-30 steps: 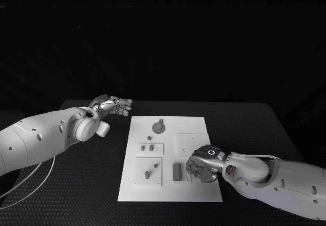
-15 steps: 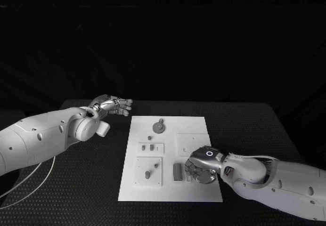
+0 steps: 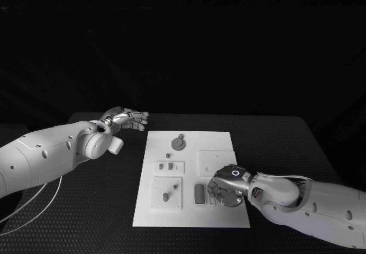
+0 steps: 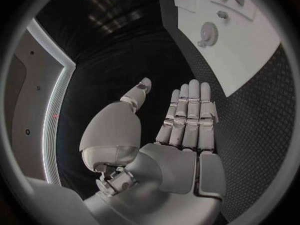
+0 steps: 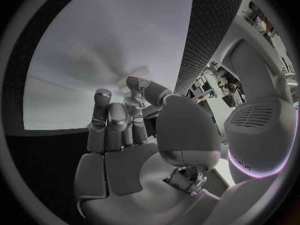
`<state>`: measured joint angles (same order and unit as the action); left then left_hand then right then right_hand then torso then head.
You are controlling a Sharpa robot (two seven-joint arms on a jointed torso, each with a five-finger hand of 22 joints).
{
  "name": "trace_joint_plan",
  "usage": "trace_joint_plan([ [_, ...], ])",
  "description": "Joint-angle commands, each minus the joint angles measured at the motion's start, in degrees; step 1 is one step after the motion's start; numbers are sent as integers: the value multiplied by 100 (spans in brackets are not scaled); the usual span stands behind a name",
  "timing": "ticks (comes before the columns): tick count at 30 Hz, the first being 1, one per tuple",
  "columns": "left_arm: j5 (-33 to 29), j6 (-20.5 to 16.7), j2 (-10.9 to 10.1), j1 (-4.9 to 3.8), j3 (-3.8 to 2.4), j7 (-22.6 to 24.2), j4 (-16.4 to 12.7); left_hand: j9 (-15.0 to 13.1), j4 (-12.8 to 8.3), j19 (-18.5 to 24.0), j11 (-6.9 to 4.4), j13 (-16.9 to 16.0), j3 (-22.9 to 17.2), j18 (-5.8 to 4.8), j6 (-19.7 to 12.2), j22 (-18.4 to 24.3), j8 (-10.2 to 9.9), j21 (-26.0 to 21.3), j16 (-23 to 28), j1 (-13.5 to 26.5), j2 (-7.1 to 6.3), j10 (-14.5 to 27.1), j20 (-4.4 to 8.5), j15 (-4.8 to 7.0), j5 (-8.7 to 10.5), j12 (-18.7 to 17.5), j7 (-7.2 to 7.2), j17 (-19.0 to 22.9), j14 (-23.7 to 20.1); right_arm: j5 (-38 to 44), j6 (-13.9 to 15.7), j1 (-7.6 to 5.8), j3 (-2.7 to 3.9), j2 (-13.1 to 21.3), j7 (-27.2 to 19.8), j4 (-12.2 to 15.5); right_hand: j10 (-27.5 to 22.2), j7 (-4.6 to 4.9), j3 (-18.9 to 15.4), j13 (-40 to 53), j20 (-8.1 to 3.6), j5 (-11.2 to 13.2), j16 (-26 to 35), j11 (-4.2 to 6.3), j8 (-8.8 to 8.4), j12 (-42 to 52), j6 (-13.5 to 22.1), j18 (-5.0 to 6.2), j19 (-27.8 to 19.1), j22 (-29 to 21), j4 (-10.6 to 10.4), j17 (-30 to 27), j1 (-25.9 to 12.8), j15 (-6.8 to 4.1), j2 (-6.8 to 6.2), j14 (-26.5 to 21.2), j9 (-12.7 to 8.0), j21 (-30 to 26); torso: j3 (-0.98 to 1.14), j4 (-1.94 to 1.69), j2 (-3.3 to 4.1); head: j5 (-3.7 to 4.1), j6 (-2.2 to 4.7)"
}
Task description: Assemble the parts on the task board
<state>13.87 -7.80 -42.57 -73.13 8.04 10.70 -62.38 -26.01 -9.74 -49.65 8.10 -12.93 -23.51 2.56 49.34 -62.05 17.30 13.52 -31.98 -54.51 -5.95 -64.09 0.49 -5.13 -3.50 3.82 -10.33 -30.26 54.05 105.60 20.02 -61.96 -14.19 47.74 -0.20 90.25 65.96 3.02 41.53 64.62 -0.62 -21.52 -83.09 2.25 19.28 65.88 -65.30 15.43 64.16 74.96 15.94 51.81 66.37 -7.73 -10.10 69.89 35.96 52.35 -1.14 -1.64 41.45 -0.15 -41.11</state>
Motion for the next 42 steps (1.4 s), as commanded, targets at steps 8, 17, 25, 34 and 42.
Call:
trace_joint_plan([
  [8, 7, 49, 6, -7, -2, 48, -8, 6, -21, -48, -4, 6, 29, 28, -54, -10, 22, -27, 37, -2, 55, -5, 7, 0, 34, 21, 1, -11, 25, -87, 141, 1, 1, 84, -12, 63, -3, 44, 28, 3, -10, 3, -8, 39, -40, 26, 2, -43, -13, 102, -12, -9, -66, -37, -28, -11, -8, 27, 3, 3, -1, 3, 21],
  [17, 7, 49, 14, -7, -2, 56, -5, 7, -23, -48, -4, 6, 31, 28, -54, -11, 23, -28, 40, -3, 52, -5, 7, 0, 34, 22, 1, -14, 26, -447, 542, -138, 1, 177, -181, 63, -20, 169, 32, -15, 5, 6, 22, -77, -256, -5, 328, -43, -29, 92, -138, -30, -120, 39, -221, -35, -83, 4, -1, 3, -1, 27, 53],
  [25, 7, 29, 34, -7, -2, 85, 29, 7, -25, -48, -4, 7, 34, 27, -53, -12, 23, -29, 43, -2, 45, -6, 6, 0, 35, 22, 1, -17, 26, -923, 645, -377, 1, 238, -354, -121, -78, 304, -33, -21, 40, 11, 49, -201, -463, -26, 692, -43, -65, 89, -414, -42, -240, 151, -503, -74, -164, -28, 2, 0, -8, 52, 91],
  [34, 5, 17, 38, -8, -4, 100, 58, 8, -27, -47, -5, 7, 43, 26, -53, -13, 24, -32, 48, 4, 28, -8, 6, -1, 35, 23, 1, -23, 27, -1599, 636, -581, 2, 252, -537, -533, -174, 394, -204, -20, 85, 18, 65, -287, -580, -42, 897, -43, -143, 100, -694, -40, -513, 234, -658, -143, -236, -59, 5, 5, -22, 50, 163],
  [42, 5, 15, 44, -8, -5, 142, 89, 13, -33, -45, -5, 8, 56, 26, -66, -15, 18, -37, 60, 10, -3, -9, 5, -2, 35, 24, -4, -33, 25, -1982, 603, -794, 19, 229, -621, -790, -244, 436, -368, -11, 101, 18, 54, -325, -638, -36, 1007, -43, -193, 110, -774, -26, -725, 271, -673, -191, -283, -59, 8, -5, -4, 61, 211],
])
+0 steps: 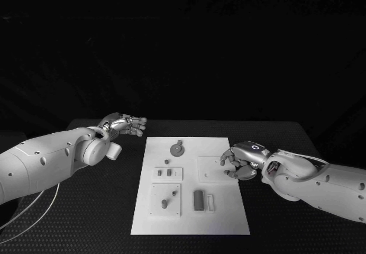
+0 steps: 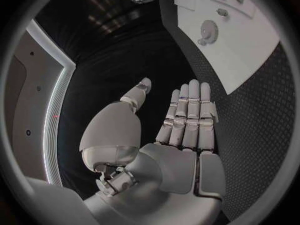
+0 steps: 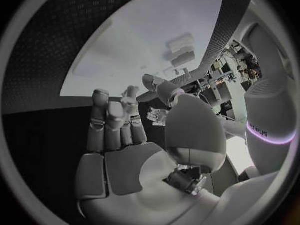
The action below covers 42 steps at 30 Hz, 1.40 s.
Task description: Assemble the parts on the task board
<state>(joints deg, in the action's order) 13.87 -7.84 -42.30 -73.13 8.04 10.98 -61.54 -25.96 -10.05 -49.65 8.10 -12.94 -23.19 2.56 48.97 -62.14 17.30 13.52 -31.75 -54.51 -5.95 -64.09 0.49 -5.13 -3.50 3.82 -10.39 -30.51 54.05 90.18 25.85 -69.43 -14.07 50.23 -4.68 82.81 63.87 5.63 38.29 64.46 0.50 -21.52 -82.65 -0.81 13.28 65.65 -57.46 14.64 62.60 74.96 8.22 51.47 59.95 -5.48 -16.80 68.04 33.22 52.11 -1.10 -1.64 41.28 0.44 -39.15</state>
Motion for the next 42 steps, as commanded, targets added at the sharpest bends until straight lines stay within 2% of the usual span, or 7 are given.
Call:
trace_joint_plan([
  [1, 4, 17, 17, -8, -4, 115, 4, 9, -2, -45, -6, 10, 26, 26, -31, -6, 17, -38, 39, 11, -6, -9, 5, -2, 35, 24, 1, -8, 25, -451, 22, -68, 12, -28, -181, -78, -40, 178, -67, 7, -10, 19, 7, -23, -41, -10, 231, 36, -43, 111, -5, 11, -103, 49, -2, -11, -13, -35, 3, -5, 14, 8, 29],
  [4, 4, 17, 27, -8, -4, 123, 15, 10, -3, -44, -6, 10, 29, 26, -37, -6, 14, -40, 42, 13, -13, -10, 5, -3, 35, 24, -1, -11, 25, -593, -21, -118, 50, -42, -188, -163, -66, 187, -292, 13, -10, 28, -4, -32, -45, 3, 257, 36, -67, 116, 29, 19, -216, 60, 31, -34, -22, -21, -4, -1, 17, 22, 44],
  [13, 2, 3, 35, -8, -5, 133, 30, 16, 2, -43, -5, 13, 45, 25, -51, -8, 7, -46, 56, 35, -40, -8, 3, -5, 35, 22, -7, -21, 22, -801, -170, -236, 132, -55, -155, -353, -102, 205, -438, 13, -6, 20, -11, -48, -69, 9, 321, 36, -94, 109, -13, 25, -322, 72, 40, -62, -43, -23, -8, -3, 16, 45, 53],
  [20, 1, 1, 46, -8, -5, 139, 54, 19, 5, -41, -4, 15, 56, 25, -58, -9, 4, -50, 66, 49, -60, -6, 3, -6, 35, 21, -10, -27, 20, -852, -271, -267, 156, -73, -126, -405, -166, 224, -671, 24, -2, 23, -25, -65, -90, 21, 389, 36, -138, 112, -24, 38, -467, 88, 45, -110, -62, -18, -2, 3, 18, 34, 32],
  [29, -2, -4, 48, -8, -5, 149, 57, 20, 6, -41, -4, 16, 59, 25, -60, -9, 3, -52, 70, 54, -68, -5, 3, -7, 34, 21, -11, -31, 21, -903, -306, -277, 167, -93, -125, -474, -174, 226, -704, 26, -3, 18, -30, -67, -92, 26, 399, 36, -145, 111, -22, 41, -477, 90, 54, -118, -65, -16, -4, 5, 18, 47, 40],
  [33, -2, -3, 49, -8, -5, 150, 58, 20, 7, -42, -4, 16, 59, 26, -60, -10, 3, -53, 71, 55, -68, -6, 3, -7, 34, 21, -11, -33, 21, -930, -307, -277, 173, -115, -132, -506, -175, 227, -709, 26, -4, 17, -32, -68, -92, 28, 402, 36, -146, 111, -22, 42, -477, 91, 57, -118, -65, -16, -2, 1, 17, 48, 74],
  [42, -2, 4, 42, -8, -5, 159, 49, 20, 7, -43, -5, 16, 58, 27, -59, -11, 4, -53, 74, 54, -67, -7, 4, -6, 34, 22, -11, -36, 23, -1024, -321, -277, 195, -149, -143, -553, -178, 228, -718, 27, -5, 15, -35, -69, -93, 31, 405, 36, -147, 111, -26, 43, -480, 92, 67, -120, -67, -14, -5, -2, 18, 48, 69],
])
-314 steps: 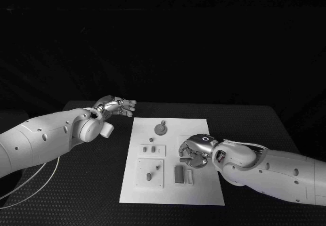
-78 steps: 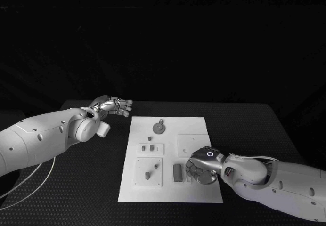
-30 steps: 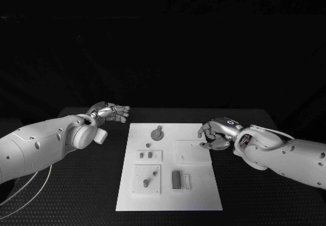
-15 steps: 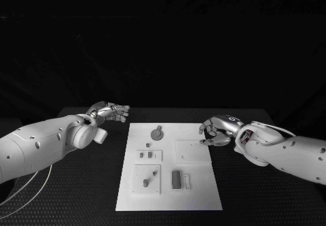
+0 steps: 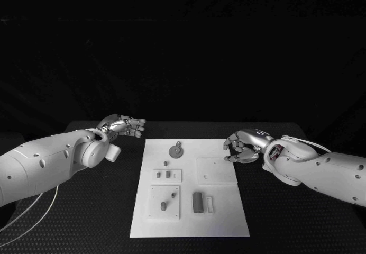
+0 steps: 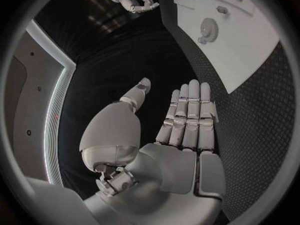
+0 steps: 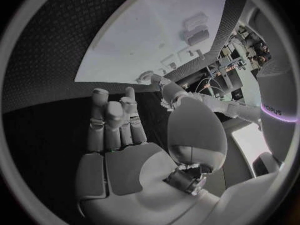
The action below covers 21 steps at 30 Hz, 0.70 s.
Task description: Assemble the parts on the task board
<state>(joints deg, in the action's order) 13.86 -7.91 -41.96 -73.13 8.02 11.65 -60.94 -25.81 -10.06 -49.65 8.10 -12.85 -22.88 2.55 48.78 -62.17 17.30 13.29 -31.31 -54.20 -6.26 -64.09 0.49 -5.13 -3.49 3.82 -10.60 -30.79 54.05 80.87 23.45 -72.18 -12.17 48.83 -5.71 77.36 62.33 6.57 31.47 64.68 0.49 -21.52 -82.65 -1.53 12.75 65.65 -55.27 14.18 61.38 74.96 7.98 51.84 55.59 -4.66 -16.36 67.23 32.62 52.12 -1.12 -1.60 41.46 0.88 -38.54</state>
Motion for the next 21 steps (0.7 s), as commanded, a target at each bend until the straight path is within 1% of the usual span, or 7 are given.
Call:
trace_joint_plan([
  [1, -1, 11, 8, -8, -4, 93, -12, 5, 8, -43, -5, 7, 26, 28, -39, -8, 5, -31, 30, 22, -34, -8, 4, -6, 33, 22, 11, -9, 24, -97, -83, -2, 8, -11, -39, -14, -24, 134, -36, 5, -4, 15, -36, 3, -39, 31, 187, 82, -25, 111, -1, 6, -43, 10, 25, -39, -6, -14, -4, -5, 0, 6, 11],
  [13, -1, 10, 5, -8, -4, 94, -22, 5, 6, -46, -7, 7, 25, 29, -36, -10, 7, -32, 33, 18, -34, -12, 5, -4, 34, 24, 12, -15, 28, -121, -100, -2, 16, -32, -48, -28, -27, 135, -40, 7, -5, 13, -39, 2, -39, 35, 191, 82, -27, 110, -1, 8, -37, 11, 38, -42, -8, -13, -2, -3, 1, 3, 24],
  [21, -1, 22, 5, -8, -4, 99, -27, 5, 5, -46, -8, 7, 24, 29, -35, -11, 8, -32, 35, 17, -33, -13, 5, -4, 34, 25, 13, -18, 29, -197, -110, -2, 20, -63, -62, -54, -30, 135, -41, 8, -7, 11, -41, 1, -39, 37, 193, 82, -30, 110, 0, 8, -29, 11, 49, -45, -8, -13, -2, -2, 1, 1, 47],
])
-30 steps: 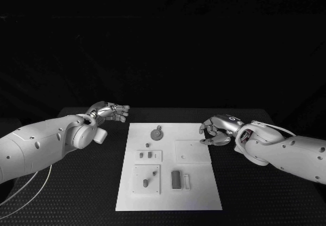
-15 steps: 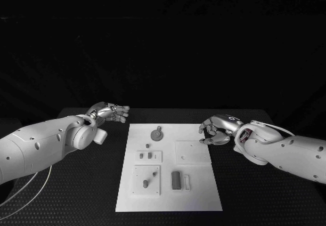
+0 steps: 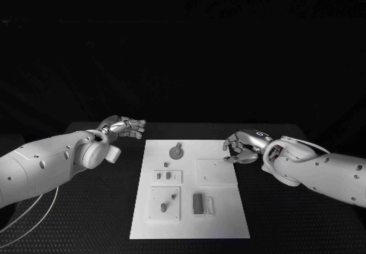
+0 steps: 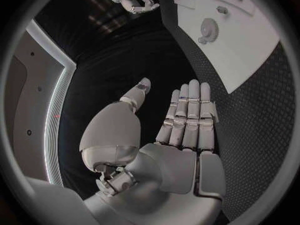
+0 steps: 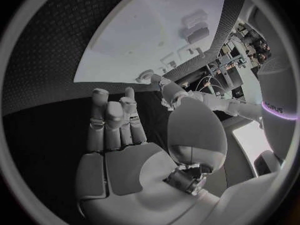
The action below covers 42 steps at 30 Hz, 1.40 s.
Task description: Assemble the parts on the task board
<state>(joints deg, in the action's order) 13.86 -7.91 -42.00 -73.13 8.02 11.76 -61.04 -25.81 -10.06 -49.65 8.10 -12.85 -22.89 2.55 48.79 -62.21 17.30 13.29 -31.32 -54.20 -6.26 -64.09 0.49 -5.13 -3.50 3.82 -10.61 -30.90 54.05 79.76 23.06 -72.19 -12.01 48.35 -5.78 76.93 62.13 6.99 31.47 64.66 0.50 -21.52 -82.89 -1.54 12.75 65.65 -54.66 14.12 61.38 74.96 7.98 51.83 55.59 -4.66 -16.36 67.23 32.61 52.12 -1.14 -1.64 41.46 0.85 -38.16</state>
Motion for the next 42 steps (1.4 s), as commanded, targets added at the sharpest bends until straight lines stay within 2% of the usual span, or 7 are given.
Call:
trace_joint_plan([
  [1, -1, 21, 8, -8, -4, 88, -17, 5, 5, -47, -8, 7, 24, 29, -36, -7, 9, -32, 35, 17, -32, -14, 5, -4, 34, 25, 13, -8, 29, -94, -75, -2, 4, -18, -56, -14, -12, 93, -41, 10, -8, 10, -17, 2, -39, 38, 133, 88, -31, 110, 0, 10, -27, 11, 55, -46, -8, -13, 1, 1, 2, 4, 10],
  [42, -1, 23, -1, -8, -4, 93, -11, 7, -5, -50, -10, 9, 23, 30, -31, -13, 14, -37, 50, 5, -28, -19, 5, -3, 34, 26, 16, -27, 35, -94, -125, -2, 14, -50, -68, -7, -21, 95, -51, 15, -11, 10, -30, 1, -33, 53, 137, 88, -39, 111, 20, 15, 16, 13, 91, -56, -9, -6, 2, 4, 1, -16, -19],
])
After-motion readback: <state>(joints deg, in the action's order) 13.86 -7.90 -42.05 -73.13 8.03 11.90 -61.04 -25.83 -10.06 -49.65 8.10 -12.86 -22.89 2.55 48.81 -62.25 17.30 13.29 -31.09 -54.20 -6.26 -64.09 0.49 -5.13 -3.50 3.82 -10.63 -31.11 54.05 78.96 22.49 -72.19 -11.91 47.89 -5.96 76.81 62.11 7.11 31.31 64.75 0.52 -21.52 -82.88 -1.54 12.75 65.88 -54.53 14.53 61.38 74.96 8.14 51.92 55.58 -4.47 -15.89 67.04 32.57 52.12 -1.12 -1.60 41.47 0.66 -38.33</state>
